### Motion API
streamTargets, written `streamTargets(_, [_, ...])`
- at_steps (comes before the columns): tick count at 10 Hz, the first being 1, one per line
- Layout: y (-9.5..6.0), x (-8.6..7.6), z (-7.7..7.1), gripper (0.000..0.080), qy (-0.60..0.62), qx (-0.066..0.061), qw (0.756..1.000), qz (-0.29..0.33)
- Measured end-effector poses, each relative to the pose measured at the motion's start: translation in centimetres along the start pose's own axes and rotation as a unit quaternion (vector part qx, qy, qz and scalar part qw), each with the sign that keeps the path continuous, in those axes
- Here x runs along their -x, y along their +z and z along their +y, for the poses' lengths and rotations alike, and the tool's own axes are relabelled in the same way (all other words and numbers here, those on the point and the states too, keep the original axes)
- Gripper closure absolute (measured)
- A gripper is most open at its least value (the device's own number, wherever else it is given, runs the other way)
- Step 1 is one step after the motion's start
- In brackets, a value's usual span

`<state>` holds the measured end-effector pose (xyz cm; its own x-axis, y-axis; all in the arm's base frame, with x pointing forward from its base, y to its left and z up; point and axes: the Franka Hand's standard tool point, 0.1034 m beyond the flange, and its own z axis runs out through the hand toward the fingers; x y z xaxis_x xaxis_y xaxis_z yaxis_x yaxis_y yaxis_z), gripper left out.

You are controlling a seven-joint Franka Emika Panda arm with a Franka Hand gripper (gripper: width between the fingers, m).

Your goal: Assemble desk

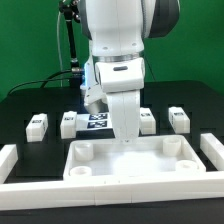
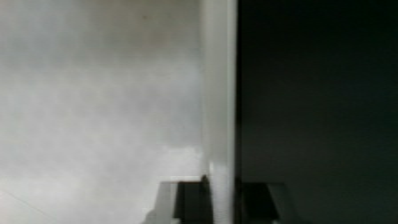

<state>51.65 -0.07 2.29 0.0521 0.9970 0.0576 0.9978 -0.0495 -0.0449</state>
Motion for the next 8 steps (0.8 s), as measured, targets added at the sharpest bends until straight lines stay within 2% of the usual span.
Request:
streamTargets(2, [-0.1,-0.2,0.0,0.0745,-0.001,-0.005,1.000,0.000])
streamTargets(5, [0.2,-3.5,0.0,0.0745,-0.019,-0.008,1.000,0.010])
streamTargets(7, [0.2,-3.6,0.0,0.0745,-0.013,-0.008,1.000,0.009])
streamTargets(8, [0.2,-3.5,0.0,0.0745,-0.011,-0.003,1.000,0.010])
